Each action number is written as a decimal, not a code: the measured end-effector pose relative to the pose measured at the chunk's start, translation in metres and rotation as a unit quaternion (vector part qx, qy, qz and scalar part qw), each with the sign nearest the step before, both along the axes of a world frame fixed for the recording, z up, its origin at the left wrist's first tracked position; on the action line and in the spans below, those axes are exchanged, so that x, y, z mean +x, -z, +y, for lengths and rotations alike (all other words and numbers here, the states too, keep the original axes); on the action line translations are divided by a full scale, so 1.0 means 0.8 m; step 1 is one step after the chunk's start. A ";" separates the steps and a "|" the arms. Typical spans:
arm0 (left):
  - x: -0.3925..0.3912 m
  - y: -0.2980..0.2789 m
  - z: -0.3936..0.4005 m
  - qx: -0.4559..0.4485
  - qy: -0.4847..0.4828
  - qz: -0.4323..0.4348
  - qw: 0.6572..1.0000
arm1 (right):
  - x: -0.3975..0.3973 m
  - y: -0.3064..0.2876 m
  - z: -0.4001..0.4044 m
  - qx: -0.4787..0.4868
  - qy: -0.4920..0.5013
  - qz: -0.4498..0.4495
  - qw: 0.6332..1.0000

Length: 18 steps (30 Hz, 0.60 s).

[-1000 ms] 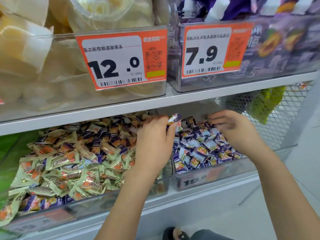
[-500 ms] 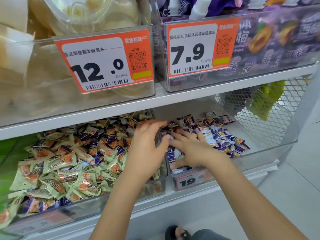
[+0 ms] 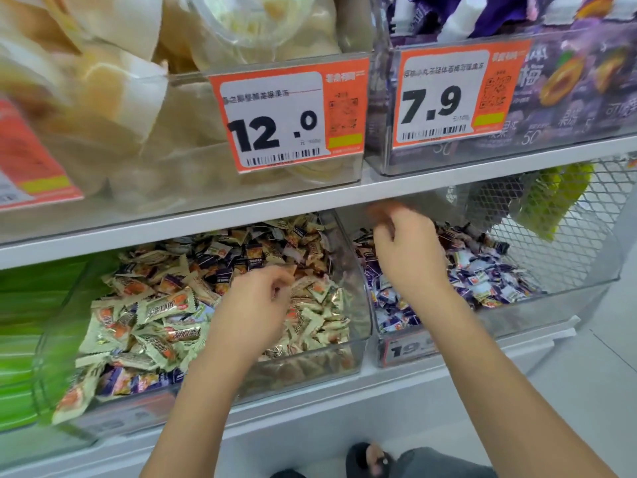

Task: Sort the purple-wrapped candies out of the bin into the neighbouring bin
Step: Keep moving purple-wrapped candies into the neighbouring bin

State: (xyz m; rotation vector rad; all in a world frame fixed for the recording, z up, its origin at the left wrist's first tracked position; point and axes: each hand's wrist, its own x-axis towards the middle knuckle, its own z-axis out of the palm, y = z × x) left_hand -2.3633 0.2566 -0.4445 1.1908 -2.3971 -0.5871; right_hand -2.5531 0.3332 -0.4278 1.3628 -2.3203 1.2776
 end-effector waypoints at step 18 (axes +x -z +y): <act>0.073 0.016 -0.054 0.058 -0.078 -0.013 0.995 | 0.110 0.066 -0.123 0.243 -0.260 0.045 0.933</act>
